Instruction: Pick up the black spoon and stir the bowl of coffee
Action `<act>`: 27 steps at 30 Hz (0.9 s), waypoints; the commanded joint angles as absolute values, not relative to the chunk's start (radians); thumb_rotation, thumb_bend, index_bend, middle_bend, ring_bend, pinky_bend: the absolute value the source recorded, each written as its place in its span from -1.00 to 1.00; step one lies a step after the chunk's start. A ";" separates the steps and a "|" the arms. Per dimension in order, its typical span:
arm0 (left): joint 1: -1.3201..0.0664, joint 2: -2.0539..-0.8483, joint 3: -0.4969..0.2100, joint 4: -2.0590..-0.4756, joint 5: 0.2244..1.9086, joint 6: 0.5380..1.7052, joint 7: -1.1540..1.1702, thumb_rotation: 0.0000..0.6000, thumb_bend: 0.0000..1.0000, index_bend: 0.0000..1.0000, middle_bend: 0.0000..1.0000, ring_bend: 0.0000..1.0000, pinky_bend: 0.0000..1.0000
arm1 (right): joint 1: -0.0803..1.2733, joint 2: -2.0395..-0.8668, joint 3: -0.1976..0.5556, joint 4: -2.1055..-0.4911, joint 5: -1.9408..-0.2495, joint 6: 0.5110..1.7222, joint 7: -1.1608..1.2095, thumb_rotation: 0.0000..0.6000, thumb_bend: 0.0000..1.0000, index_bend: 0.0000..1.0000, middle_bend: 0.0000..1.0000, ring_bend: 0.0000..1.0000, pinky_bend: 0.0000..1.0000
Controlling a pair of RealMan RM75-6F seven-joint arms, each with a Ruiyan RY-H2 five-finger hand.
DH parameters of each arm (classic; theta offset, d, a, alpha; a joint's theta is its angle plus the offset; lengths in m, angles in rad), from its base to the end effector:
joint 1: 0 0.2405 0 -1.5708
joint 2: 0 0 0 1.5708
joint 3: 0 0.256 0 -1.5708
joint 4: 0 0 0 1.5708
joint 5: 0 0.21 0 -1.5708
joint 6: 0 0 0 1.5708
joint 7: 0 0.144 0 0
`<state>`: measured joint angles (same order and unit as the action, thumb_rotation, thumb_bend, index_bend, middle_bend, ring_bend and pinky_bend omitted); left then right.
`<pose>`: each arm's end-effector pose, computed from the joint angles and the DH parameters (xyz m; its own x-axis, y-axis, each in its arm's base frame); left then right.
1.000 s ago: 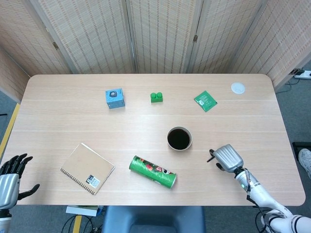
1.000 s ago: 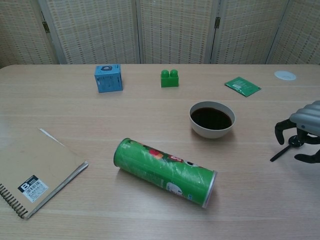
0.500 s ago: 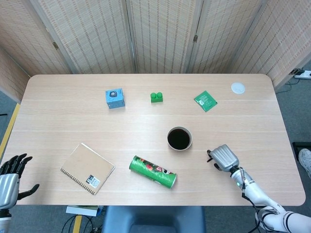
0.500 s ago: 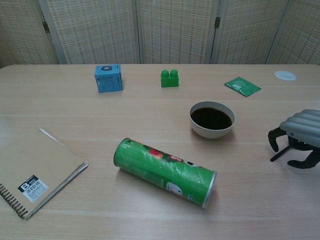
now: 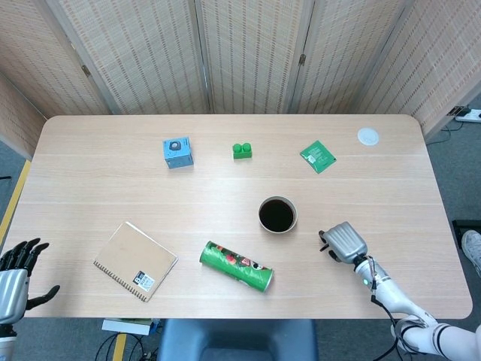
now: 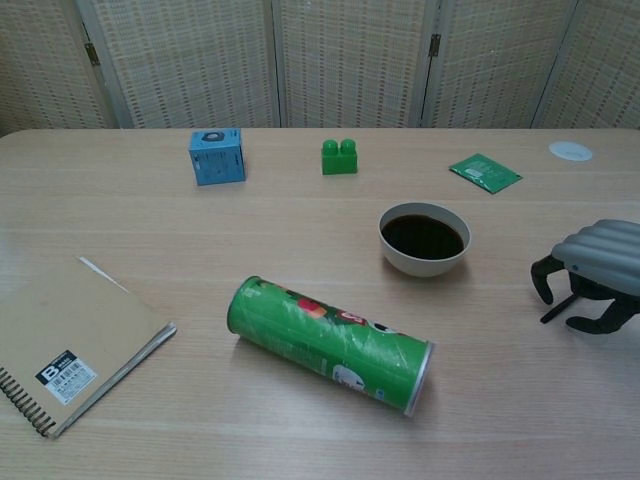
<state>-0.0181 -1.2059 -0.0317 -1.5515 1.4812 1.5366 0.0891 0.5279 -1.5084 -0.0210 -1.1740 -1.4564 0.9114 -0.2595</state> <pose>-0.3272 0.1560 0.1418 0.4529 0.0022 0.8916 0.8891 0.0734 -0.4518 -0.2910 -0.2940 -0.0074 0.7545 -0.2901 0.5887 -0.6508 -0.4463 0.6143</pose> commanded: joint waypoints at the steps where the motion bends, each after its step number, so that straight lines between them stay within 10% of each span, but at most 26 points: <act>1: -0.018 -1.207 -0.032 -1.550 1.481 1.537 0.089 1.00 -0.61 -0.56 -0.69 -0.75 -0.65 | 0.529 -1.511 -0.020 -1.173 -1.452 0.908 -0.261 1.00 -0.48 -0.02 0.97 1.00 1.00; 27: -0.017 -1.211 -0.033 -1.534 1.476 1.534 0.081 1.00 -0.61 -0.56 -0.69 -0.75 -0.65 | 0.540 -1.538 -0.023 -1.138 -1.447 0.895 -0.245 1.00 -0.41 0.07 0.97 1.00 1.00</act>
